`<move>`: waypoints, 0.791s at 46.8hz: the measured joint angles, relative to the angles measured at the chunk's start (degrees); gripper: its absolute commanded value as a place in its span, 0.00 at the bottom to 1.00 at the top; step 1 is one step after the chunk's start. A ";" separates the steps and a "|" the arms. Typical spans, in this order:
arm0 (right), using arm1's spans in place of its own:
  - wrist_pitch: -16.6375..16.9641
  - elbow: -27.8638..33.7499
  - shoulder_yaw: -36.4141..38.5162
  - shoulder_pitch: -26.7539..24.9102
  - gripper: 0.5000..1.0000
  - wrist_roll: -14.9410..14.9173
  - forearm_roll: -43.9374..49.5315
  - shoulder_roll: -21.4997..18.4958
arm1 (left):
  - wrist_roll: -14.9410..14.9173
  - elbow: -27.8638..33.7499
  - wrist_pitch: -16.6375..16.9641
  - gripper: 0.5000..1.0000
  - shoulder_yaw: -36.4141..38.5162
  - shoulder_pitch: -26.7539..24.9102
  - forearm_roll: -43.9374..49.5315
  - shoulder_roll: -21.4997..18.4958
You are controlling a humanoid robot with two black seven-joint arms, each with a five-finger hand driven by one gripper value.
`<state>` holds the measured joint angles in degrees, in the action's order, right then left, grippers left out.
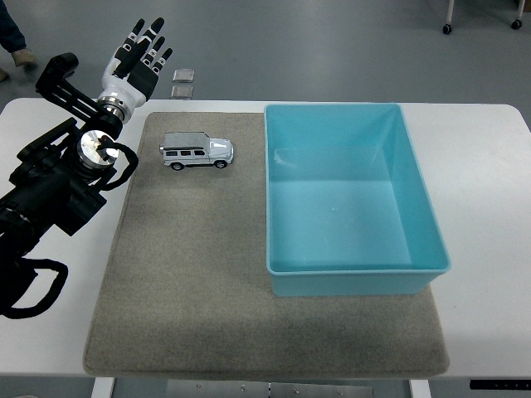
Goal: Left hand put the white car in the blue box
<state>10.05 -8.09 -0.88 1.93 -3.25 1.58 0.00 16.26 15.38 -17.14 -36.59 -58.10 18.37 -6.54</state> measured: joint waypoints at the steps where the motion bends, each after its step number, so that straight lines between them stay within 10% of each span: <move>1: 0.00 0.00 0.00 0.00 0.87 0.00 0.00 0.00 | 0.00 0.00 0.00 1.00 0.01 0.00 0.00 -0.03; 37: 0.00 0.00 0.00 -0.05 0.87 0.00 0.00 0.00 | 0.00 -0.34 1.58 1.00 -0.11 -0.28 0.01 -0.41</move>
<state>10.04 -8.09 -0.88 1.88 -3.25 1.58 0.00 16.26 15.03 -15.56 -36.70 -58.37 18.37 -6.95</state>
